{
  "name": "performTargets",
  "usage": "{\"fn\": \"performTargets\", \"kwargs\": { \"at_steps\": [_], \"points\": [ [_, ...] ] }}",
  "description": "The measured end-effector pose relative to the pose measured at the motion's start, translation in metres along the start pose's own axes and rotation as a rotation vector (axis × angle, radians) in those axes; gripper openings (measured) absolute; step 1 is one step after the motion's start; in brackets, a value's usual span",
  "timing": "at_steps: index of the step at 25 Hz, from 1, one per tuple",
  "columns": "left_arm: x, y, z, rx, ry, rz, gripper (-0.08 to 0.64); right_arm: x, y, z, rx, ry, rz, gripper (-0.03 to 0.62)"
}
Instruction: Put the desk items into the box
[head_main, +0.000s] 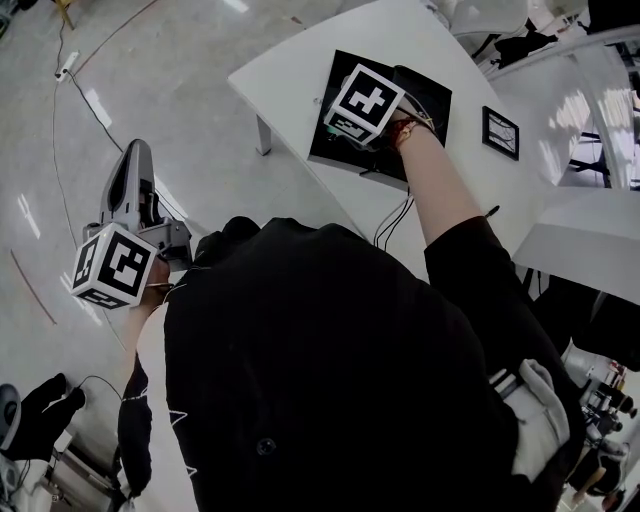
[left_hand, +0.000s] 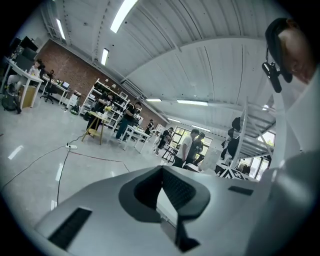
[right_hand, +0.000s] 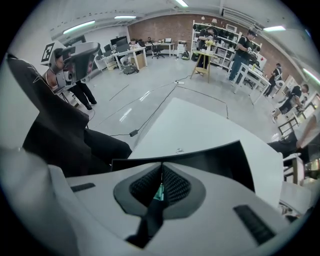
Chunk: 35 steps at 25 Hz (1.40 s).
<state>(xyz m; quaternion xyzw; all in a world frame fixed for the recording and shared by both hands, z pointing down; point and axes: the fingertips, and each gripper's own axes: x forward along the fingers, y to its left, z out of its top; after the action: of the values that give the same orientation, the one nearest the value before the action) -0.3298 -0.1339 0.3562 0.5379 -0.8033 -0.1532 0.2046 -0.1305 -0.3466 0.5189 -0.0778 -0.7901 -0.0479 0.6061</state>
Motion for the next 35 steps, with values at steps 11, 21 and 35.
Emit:
{"fn": "performTargets", "kwargs": {
  "at_steps": [11,21,35],
  "points": [
    [0.002,-0.007,0.000,0.001,-0.020,-0.006,0.011,-0.001,0.005,-0.004,0.005,0.009,0.030,0.018],
    [0.014,-0.022,-0.001,0.016,-0.017,-0.030,0.011,-0.002,0.005,-0.021,0.026,0.054,0.040,0.024],
    [0.024,-0.039,-0.002,0.036,-0.002,-0.048,0.011,-0.001,0.008,-0.025,0.019,0.049,0.059,0.020]
  ]
}}
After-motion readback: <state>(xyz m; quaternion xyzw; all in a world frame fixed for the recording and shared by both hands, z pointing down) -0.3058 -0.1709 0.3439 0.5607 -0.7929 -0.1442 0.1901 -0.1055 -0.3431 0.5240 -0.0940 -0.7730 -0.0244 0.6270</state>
